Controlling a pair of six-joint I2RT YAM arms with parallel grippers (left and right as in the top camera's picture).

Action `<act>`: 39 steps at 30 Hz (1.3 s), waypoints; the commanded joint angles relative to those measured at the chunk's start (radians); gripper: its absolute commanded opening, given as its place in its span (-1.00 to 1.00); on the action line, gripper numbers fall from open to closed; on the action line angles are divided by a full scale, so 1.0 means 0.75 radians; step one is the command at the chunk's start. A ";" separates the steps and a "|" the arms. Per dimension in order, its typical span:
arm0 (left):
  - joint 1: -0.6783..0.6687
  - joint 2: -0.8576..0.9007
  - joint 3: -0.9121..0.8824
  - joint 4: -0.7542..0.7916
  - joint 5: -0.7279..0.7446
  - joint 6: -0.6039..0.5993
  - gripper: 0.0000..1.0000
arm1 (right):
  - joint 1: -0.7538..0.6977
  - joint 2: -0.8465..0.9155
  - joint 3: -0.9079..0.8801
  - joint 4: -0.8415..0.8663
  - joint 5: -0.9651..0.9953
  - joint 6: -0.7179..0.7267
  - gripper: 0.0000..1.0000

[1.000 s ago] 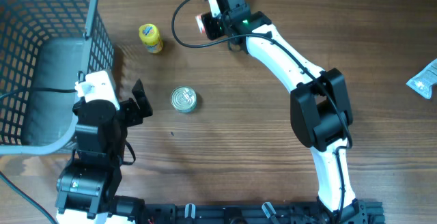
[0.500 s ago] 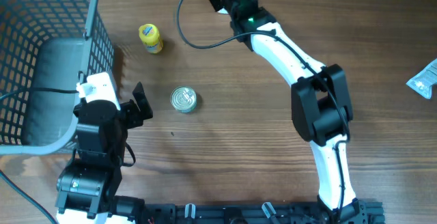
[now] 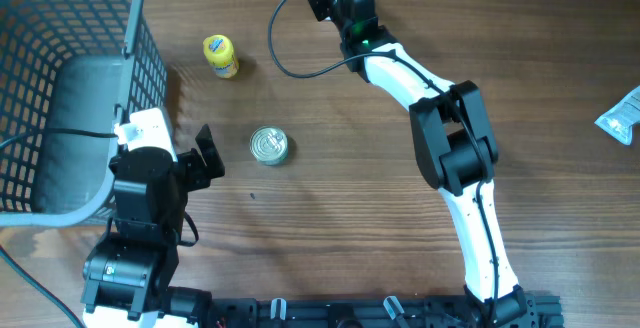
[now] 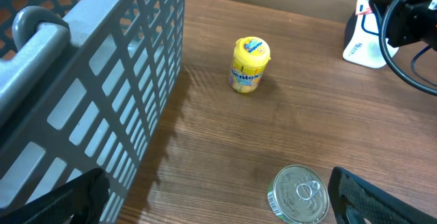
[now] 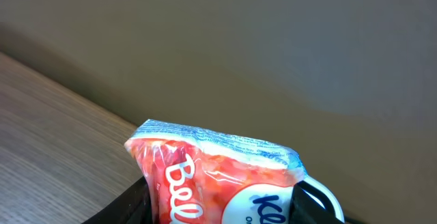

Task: Scan the item barcode
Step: 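Raise the Kleenex pack up to the white scanner box with right gripper, then carry the Kleenex pack rightward to the right table edge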

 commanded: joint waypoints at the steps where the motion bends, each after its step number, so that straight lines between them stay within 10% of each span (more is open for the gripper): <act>1: 0.004 -0.002 -0.004 0.002 0.005 -0.017 1.00 | -0.060 0.043 0.012 0.008 0.005 0.055 -0.91; 16: 0.004 -0.002 -0.004 0.001 0.005 -0.017 1.00 | -0.087 0.033 0.013 -0.134 0.068 0.107 -0.91; 30: 0.004 -0.002 -0.004 0.001 0.005 -0.017 1.00 | -0.120 -0.614 0.013 -0.989 0.418 0.109 -0.91; 39: 0.004 -0.002 -0.004 0.001 0.005 -0.023 1.00 | -0.554 -0.715 0.013 -1.685 0.494 0.342 -0.91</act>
